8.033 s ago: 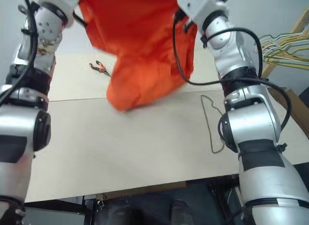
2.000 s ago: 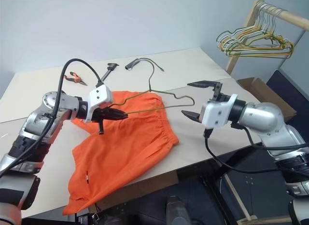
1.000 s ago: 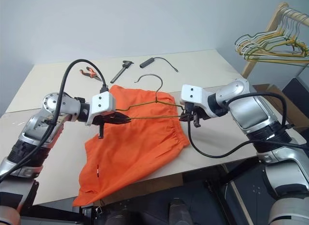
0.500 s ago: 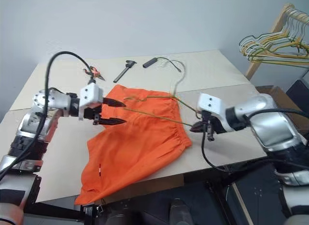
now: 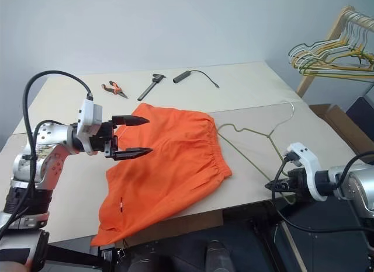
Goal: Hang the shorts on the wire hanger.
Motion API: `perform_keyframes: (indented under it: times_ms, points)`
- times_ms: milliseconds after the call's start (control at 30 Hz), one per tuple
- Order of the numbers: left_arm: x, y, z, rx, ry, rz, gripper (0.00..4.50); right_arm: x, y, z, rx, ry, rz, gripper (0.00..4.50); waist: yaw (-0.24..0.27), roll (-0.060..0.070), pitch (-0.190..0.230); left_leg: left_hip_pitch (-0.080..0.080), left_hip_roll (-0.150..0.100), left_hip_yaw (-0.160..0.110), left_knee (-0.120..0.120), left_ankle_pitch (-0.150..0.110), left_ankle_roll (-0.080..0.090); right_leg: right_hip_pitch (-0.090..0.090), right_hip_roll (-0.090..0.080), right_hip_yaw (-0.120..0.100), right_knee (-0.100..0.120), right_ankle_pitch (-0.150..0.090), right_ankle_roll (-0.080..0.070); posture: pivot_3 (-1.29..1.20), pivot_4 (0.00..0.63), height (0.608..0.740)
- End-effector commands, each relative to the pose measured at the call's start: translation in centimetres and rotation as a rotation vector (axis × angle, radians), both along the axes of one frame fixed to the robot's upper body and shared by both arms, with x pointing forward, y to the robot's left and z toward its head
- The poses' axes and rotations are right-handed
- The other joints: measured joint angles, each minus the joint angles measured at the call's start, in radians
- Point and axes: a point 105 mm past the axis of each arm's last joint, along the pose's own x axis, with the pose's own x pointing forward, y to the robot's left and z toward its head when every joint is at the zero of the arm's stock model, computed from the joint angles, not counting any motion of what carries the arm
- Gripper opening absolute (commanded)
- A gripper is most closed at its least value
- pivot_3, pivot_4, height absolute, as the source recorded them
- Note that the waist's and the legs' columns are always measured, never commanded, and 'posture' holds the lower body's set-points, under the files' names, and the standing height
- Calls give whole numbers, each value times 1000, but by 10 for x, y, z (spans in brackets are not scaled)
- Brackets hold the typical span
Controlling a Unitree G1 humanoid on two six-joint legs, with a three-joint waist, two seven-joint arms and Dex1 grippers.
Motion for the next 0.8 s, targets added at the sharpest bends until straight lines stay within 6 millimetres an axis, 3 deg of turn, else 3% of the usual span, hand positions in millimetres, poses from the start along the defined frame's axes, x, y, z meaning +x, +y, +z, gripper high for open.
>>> perform_keyframes:
  times_ms: [33, 467, 700, 800]
  points:
    - [-8, 0, 13, -4, -43, -10, 4475, 0, 2, -1, 37, 31, -33, 0, 3, 0, 0, 1, 0, 0, 0, 0, 0, 1, 0, 0, 0, 0, 0, -143, 98, 740]
    - [-21, 1, 13, 15, -33, -20, 4475, -6, 2, -17, 71, 124, -43, 0, 46, 1, 1, 1, 0, 0, -1, 0, 1, 2, 0, 0, -3, 0, 0, -107, 100, 740]
    - [-26, 2, 12, 16, -28, -16, 4475, -8, -13, -11, 73, 137, -110, 0, 54, 2, 2, 1, 0, 0, -1, -1, 1, 2, 0, 0, -3, -1, -1, -98, 107, 740]
    - [-27, 3, 11, 17, -25, -17, 4475, -14, -10, -9, 82, 146, -77, 0, 58, 2, 3, 1, 0, 0, -1, -1, 1, 2, 0, 0, -3, -4, -6, -100, 108, 740]
